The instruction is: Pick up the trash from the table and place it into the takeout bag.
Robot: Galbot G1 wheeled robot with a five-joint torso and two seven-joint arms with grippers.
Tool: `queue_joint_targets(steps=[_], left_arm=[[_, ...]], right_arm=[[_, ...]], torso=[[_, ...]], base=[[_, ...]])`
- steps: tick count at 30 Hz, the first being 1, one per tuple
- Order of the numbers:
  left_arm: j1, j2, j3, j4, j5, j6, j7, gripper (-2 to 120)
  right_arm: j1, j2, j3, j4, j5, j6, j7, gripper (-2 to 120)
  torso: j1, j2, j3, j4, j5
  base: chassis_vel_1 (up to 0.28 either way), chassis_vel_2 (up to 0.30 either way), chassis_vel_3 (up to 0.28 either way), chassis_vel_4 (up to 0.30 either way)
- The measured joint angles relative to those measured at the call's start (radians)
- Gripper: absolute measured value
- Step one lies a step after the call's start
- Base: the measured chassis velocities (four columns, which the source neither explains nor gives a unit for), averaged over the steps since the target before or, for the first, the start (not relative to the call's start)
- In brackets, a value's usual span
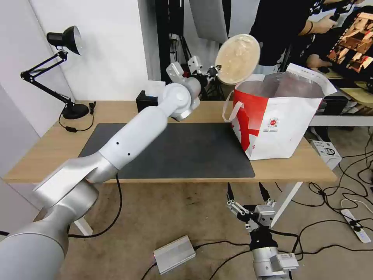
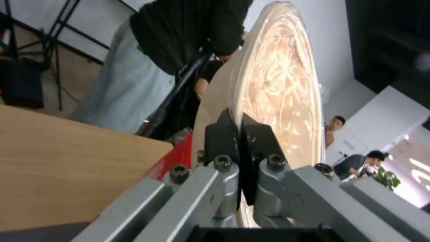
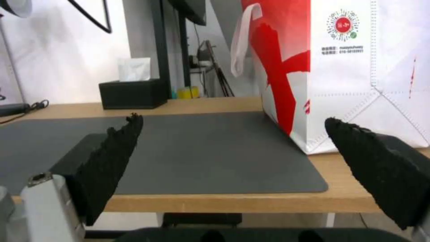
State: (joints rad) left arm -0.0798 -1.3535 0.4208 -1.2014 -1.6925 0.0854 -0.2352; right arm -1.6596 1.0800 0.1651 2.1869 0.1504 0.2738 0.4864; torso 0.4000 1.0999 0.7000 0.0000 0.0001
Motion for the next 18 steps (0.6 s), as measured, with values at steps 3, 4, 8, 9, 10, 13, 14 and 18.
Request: queue_joint_targets(steps=[3, 4, 8, 9, 10, 13, 14, 18], left_arm=[[-0.010, -0.021, 0.018, 0.032, 0.007, -0.002, 0.023, 0], [-0.016, -0.035, 0.027, 0.052, 0.009, -0.002, 0.038, 0], [-0.035, -0.078, 0.056, 0.114, 0.022, -0.003, 0.084, 0], [-0.042, -0.099, 0.068, 0.139, 0.031, -0.003, 0.102, 0], [-0.047, -0.117, 0.077, 0.160, 0.037, -0.003, 0.113, 0], [-0.060, -0.160, 0.088, 0.210, 0.055, -0.007, 0.126, 0], [-0.066, -0.175, 0.093, 0.232, 0.064, -0.009, 0.127, 0], [-0.080, -0.212, 0.104, 0.291, 0.087, -0.017, 0.131, 0]], right_arm=[[0.000, 0.000, 0.000, 0.000, 0.000, 0.000, 0.000, 100], [0.000, 0.000, 0.000, 0.000, 0.000, 0.000, 0.000, 100], [0.000, 0.000, 0.000, 0.000, 0.000, 0.000, 0.000, 100], [0.000, 0.000, 0.000, 0.000, 0.000, 0.000, 0.000, 100], [0.000, 0.000, 0.000, 0.000, 0.000, 0.000, 0.000, 100], [0.000, 0.000, 0.000, 0.000, 0.000, 0.000, 0.000, 100], [0.000, 0.000, 0.000, 0.000, 0.000, 0.000, 0.000, 100], [0.000, 0.000, 0.000, 0.000, 0.000, 0.000, 0.000, 100]], torso=[[0.000, 0.000, 0.000, 0.0000, 0.0000], [0.000, 0.000, 0.000, 0.0000, 0.0000], [0.000, 0.000, 0.000, 0.0000, 0.0001], [0.000, 0.000, 0.000, -0.0001, 0.0001], [0.000, 0.000, 0.000, 0.0000, 0.0001], [0.000, 0.000, 0.000, -0.0001, 0.0000], [0.000, 0.000, 0.000, -0.0001, 0.0000], [0.000, 0.000, 0.000, -0.0001, 0.0000]], base=[[0.000, 0.000, 0.000, 0.000], [0.000, 0.000, 0.000, 0.000], [0.000, 0.000, 0.000, 0.000], [0.000, 0.000, 0.000, 0.000], [0.000, 0.000, 0.000, 0.000], [0.000, 0.000, 0.000, 0.000], [0.000, 0.000, 0.000, 0.000], [0.000, 0.000, 0.000, 0.000]])
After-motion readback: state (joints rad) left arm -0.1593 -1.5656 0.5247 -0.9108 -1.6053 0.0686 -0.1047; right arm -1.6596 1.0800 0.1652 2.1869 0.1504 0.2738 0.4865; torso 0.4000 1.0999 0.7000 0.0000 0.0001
